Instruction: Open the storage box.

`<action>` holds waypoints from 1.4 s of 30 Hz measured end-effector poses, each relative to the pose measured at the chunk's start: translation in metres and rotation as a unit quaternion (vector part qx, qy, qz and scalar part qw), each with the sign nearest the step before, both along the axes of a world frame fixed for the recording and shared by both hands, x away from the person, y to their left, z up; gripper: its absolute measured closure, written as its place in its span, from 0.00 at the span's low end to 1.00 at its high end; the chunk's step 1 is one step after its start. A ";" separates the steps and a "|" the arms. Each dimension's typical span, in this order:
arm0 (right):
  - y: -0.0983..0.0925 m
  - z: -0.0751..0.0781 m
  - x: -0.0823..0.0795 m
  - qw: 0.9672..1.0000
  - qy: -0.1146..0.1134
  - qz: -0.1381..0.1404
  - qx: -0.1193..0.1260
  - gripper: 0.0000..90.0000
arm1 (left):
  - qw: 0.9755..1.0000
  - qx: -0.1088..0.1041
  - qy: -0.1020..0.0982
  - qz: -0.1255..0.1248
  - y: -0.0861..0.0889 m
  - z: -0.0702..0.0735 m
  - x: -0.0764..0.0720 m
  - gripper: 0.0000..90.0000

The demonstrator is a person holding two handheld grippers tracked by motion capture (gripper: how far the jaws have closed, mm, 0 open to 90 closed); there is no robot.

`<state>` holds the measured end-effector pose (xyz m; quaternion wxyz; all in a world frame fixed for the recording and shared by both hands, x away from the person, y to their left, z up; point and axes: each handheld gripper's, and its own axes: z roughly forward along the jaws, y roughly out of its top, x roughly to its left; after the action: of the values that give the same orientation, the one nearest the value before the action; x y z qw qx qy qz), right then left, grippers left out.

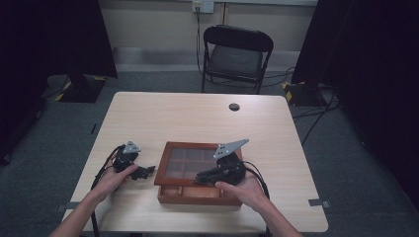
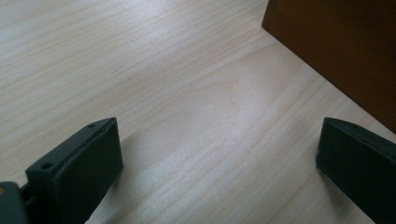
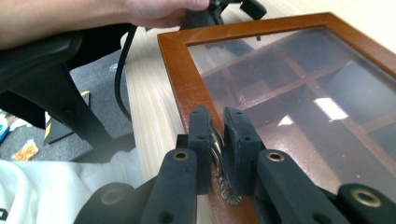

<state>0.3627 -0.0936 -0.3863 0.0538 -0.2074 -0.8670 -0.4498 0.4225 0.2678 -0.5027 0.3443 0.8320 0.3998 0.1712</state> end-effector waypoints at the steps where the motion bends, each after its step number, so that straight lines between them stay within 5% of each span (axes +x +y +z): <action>1: 0.000 0.002 0.000 1.000 -0.001 -0.003 0.002 0.91 | 1.000 0.000 0.000 0.000 0.000 0.000 0.000 0.00; 42: -0.001 0.046 0.021 1.000 -0.013 -0.028 0.006 0.91 | 1.000 -0.004 0.000 -0.003 0.000 0.000 0.001 0.00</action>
<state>0.3841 -0.0941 -0.3406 0.0310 -0.2251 -0.8587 -0.4593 0.4231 0.2677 -0.5028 0.3480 0.8317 0.3984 0.1685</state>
